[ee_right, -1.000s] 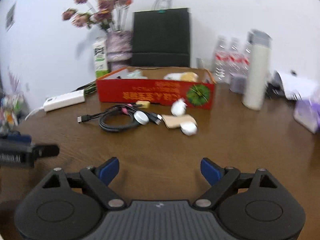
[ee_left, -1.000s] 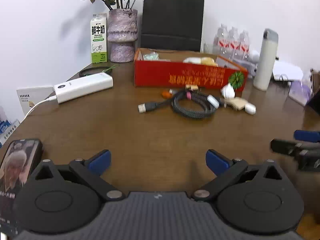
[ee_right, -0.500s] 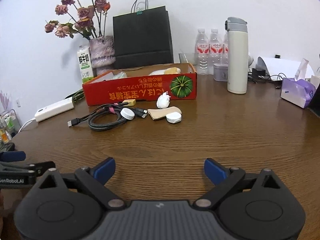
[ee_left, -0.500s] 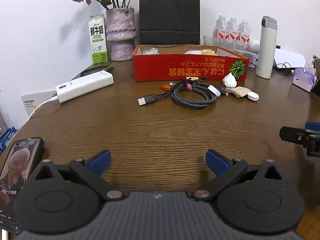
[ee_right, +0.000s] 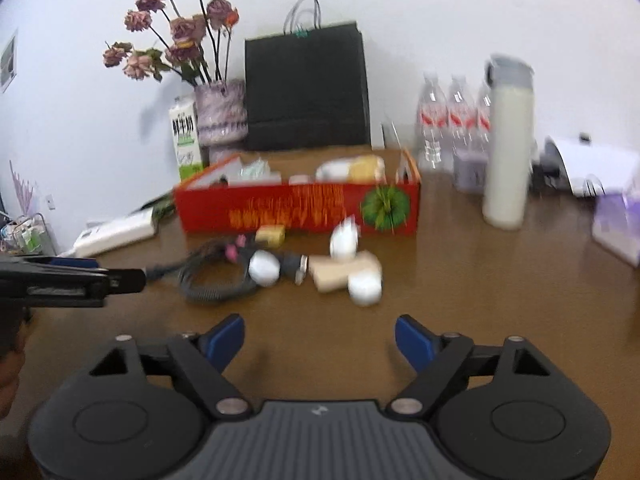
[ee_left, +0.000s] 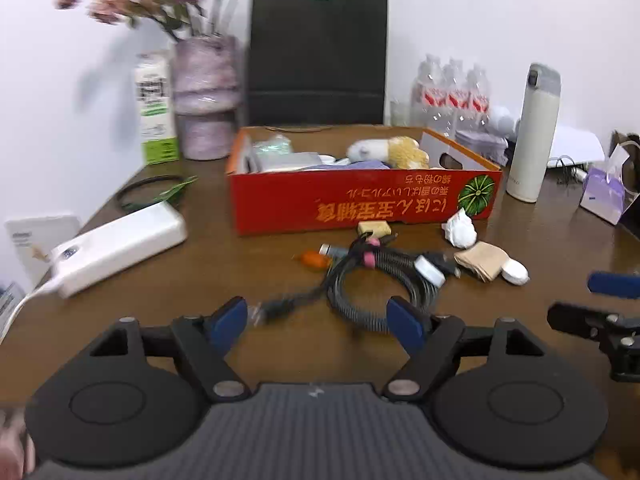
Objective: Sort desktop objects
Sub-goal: 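Grasp the black cable bundle with the right tool while the left tool grasps another cable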
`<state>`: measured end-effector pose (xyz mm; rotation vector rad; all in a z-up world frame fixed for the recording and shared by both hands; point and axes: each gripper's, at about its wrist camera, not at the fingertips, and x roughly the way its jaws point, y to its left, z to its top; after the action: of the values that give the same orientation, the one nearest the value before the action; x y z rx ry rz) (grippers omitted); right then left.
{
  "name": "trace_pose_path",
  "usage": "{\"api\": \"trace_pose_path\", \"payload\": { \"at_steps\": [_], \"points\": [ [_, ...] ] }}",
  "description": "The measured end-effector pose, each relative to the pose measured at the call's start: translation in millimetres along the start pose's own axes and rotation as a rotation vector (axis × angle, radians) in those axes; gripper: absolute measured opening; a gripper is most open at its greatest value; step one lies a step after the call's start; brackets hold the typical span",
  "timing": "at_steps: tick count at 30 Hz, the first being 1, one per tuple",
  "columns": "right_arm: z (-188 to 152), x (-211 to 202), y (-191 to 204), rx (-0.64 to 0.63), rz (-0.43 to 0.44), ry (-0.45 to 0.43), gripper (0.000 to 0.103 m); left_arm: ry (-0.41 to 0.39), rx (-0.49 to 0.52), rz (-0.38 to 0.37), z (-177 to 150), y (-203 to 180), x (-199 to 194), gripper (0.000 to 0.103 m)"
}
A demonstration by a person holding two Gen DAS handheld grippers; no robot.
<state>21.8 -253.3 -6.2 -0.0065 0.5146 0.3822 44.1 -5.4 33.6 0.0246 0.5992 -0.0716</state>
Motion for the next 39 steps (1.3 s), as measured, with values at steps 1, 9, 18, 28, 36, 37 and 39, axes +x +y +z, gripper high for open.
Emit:
{"api": "trace_pose_path", "payload": {
  "at_steps": [1,9,18,28,36,37,39],
  "points": [
    [7.2,8.3,-0.6,0.001,0.020,-0.001,0.075,0.024,0.000,-0.002,7.3,1.0,14.2,0.078],
    [43.6,93.4,3.6,0.127,0.214,0.127,0.048,0.175,-0.047,-0.077,28.7,6.1,81.3,0.034],
    [36.7,123.8,5.4,0.204,0.197,0.154,0.024,0.126,-0.196,-0.249,37.9,24.2,49.7,0.014],
    [17.2,63.7,20.7,0.033,0.004,0.058,0.000,0.185,-0.328,-0.335,-8.2,18.4,-10.8,0.012],
    [-18.3,-3.8,28.4,-0.022,0.154,0.101,0.019,0.189,-0.243,-0.263,-43.6,-0.4,-31.3,0.011],
    [-21.1,-6.2,36.3,-0.056,0.168,0.113,0.019,0.189,-0.237,-0.261,-43.6,-1.4,-32.5,0.010],
    [-26.2,-0.9,52.4,-0.114,0.094,0.132,0.021,0.191,-0.261,-0.287,-41.8,1.5,-35.8,0.006]
  ]
}}
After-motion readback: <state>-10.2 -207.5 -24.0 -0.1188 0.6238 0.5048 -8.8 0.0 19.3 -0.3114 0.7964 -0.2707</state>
